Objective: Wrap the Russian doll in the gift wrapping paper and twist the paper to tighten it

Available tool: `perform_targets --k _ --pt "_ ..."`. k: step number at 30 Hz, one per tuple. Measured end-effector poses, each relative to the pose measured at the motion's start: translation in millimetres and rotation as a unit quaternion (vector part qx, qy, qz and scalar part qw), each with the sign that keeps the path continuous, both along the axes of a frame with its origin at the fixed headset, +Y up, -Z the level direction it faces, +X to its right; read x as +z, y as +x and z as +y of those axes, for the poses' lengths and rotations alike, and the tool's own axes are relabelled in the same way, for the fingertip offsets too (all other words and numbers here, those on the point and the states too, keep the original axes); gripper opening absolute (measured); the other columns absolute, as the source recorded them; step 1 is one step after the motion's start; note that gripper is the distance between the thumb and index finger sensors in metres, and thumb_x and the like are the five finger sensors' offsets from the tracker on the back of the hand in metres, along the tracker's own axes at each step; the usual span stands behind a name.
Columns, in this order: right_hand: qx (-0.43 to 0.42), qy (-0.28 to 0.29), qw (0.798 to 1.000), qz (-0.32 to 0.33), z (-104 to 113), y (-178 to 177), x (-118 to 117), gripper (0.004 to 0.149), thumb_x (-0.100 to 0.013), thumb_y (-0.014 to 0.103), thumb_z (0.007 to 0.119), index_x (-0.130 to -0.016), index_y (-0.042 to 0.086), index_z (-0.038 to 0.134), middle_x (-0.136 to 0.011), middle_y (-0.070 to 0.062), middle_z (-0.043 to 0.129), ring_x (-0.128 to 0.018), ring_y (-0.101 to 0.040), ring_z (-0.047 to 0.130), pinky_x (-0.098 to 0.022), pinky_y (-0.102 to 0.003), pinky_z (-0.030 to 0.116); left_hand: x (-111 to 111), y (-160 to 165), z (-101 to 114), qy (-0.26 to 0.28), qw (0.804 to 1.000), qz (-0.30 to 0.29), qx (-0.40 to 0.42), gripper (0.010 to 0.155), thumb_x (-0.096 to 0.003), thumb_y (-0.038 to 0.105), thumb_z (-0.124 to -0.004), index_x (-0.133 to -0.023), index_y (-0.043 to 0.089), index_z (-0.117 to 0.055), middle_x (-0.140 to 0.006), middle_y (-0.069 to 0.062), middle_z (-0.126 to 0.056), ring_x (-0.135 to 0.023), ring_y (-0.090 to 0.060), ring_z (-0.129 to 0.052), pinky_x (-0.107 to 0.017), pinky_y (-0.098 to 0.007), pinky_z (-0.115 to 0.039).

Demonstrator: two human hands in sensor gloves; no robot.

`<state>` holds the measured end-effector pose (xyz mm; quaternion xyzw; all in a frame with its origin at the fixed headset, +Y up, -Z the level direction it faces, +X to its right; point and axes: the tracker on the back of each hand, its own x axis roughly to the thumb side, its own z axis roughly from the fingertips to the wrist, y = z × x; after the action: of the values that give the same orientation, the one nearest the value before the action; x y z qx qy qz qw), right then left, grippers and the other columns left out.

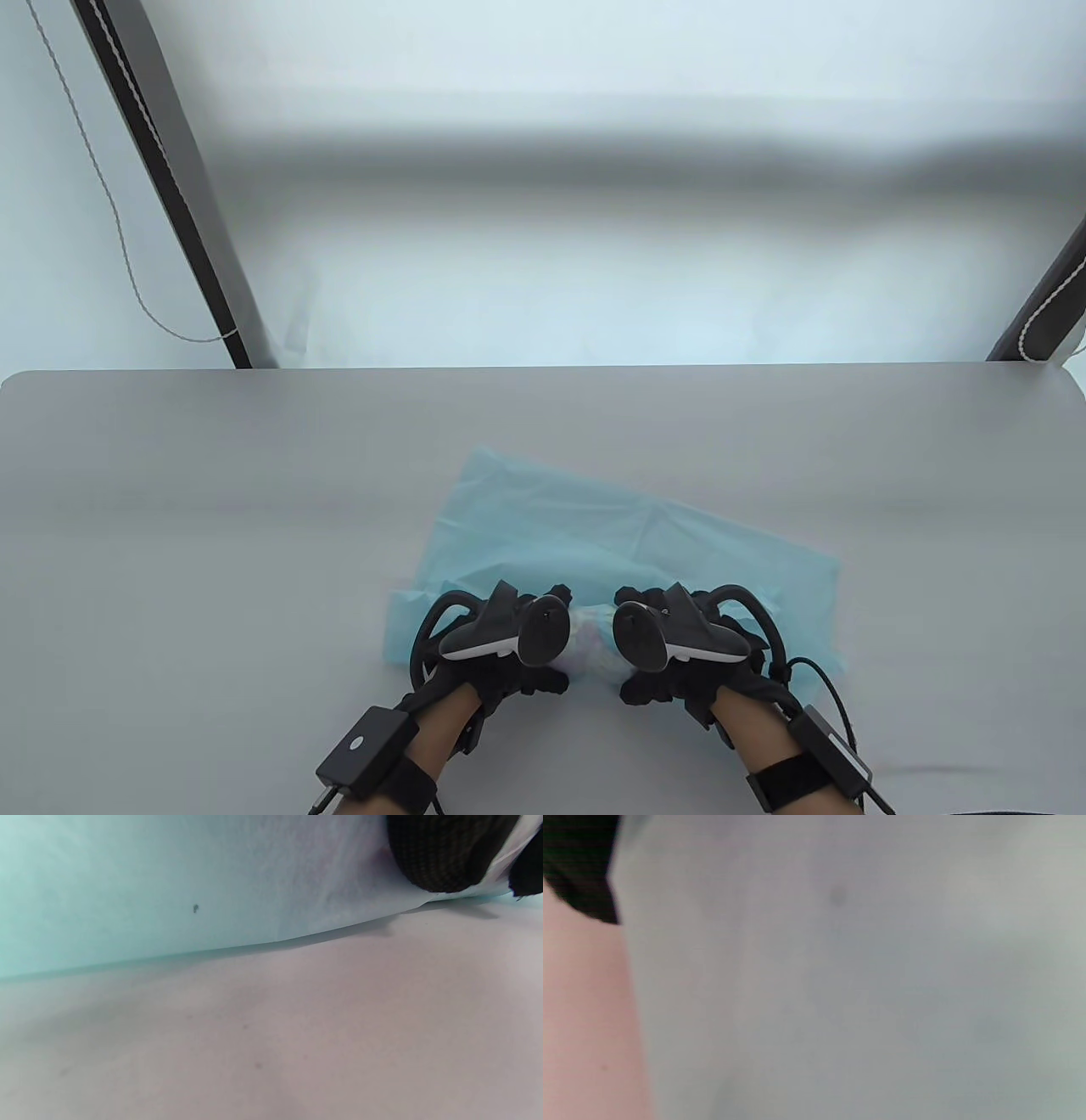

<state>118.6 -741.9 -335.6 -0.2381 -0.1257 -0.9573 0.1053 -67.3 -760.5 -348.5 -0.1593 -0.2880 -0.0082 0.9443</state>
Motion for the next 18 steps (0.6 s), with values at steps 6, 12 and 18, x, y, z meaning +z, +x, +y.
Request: perform_targets --k 6,12,18 --pt "0.045 0.049 0.997 0.036 4.0 -9.1 10.4 0.118 -0.042 0.068 0.090 -0.124 0.010 0.029 -0.123 -0.024 0.060 -0.109 -0.047 0.068 -0.078 -0.066 0.060 -6.6 -4.4 0.5 -0.054 0.998 -0.015 0.027 0.104 -0.0368 0.068 -0.090 -0.111 0.011 -0.043 -0.095 -0.014 -0.088 -0.052 -0.015 -0.102 -0.046 -0.046 -0.084" --pt "0.052 0.042 0.997 0.030 5.5 -7.9 9.3 0.117 -0.042 0.066 0.092 -0.124 0.011 0.029 -0.121 -0.022 0.064 -0.107 -0.044 0.072 -0.078 -0.064 0.061 -9.7 -9.7 1.8 -0.066 0.996 -0.004 0.053 0.103 -0.0361 0.067 -0.089 -0.109 0.006 -0.048 -0.083 -0.011 -0.097 -0.043 -0.013 -0.104 -0.043 -0.044 -0.085" --pt "-0.007 0.014 1.000 0.014 2.9 0.3 1.4 0.114 -0.041 0.070 0.092 -0.122 0.010 0.038 -0.114 -0.022 0.073 -0.101 -0.042 0.078 -0.076 -0.063 0.065 -3.3 -8.7 -1.9 -0.034 0.999 0.027 -0.003 0.103 -0.0409 0.067 -0.083 -0.115 0.020 -0.029 -0.113 -0.015 -0.065 -0.089 -0.033 -0.081 -0.066 -0.063 -0.063"
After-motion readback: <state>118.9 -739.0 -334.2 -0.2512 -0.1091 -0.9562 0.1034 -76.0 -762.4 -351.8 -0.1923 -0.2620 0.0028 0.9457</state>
